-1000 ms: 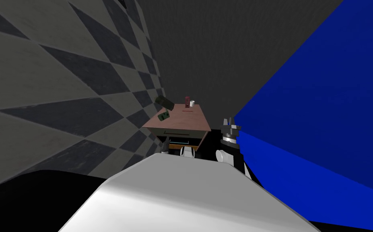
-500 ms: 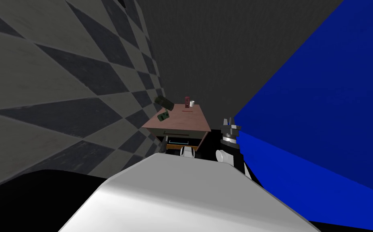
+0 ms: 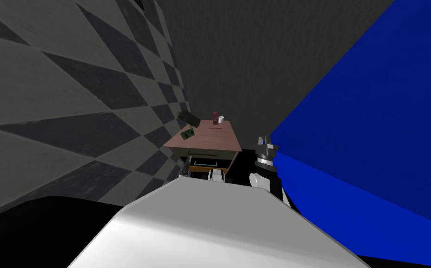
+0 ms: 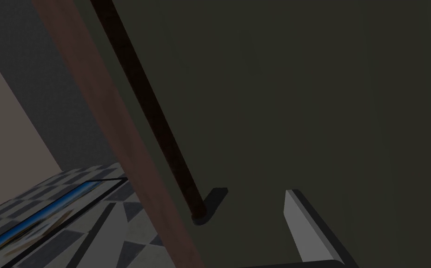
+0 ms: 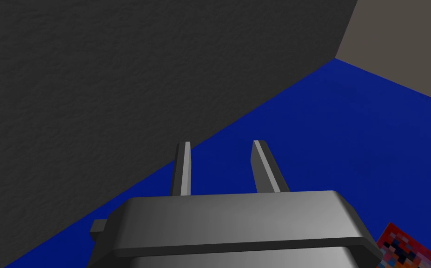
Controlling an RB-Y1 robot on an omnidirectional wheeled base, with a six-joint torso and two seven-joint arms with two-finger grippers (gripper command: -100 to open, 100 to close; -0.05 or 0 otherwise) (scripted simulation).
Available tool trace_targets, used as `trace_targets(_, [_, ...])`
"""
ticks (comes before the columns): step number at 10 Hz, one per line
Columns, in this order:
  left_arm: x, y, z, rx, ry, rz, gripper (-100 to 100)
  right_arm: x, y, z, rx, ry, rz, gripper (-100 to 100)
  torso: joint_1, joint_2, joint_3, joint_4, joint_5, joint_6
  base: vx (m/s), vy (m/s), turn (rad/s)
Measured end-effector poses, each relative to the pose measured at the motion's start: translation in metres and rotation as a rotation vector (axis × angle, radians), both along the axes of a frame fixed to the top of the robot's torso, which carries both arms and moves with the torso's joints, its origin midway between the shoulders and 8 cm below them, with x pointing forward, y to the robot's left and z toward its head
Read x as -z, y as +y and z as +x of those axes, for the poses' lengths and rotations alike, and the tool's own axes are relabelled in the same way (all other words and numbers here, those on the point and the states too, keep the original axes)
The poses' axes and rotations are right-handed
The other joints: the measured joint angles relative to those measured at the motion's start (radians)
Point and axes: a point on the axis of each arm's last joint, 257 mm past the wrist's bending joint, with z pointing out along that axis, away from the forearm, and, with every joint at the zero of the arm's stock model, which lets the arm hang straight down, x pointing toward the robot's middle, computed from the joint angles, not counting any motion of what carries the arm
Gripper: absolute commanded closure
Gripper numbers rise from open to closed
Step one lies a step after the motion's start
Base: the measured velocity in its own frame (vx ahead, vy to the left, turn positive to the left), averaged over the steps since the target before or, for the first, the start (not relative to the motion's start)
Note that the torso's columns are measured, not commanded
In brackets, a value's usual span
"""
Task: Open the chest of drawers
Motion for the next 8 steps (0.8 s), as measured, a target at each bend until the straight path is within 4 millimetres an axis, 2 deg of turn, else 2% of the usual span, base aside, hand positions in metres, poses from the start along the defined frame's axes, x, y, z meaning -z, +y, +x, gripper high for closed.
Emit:
trace_targets(4, [-0.01, -0.002, 0.017, 0.008, -0.011, 0.001, -100, 0.0, 0.0, 0.0, 0.0, 0.0, 0.0, 0, 0.001, 0.001, 0.0, 0.0, 0.0, 0.0, -0.043, -0.163, 0.012])
trace_targets(8, [-0.016, -0.023, 0.026, -0.005, -0.04, -0.073, -100, 0.0, 0.0, 0.0, 0.0, 0.0, 0.0, 0, 0.006, -0.002, -0.001, -0.001, 0.002, 0.0, 0.001, -0.045, 0.001])
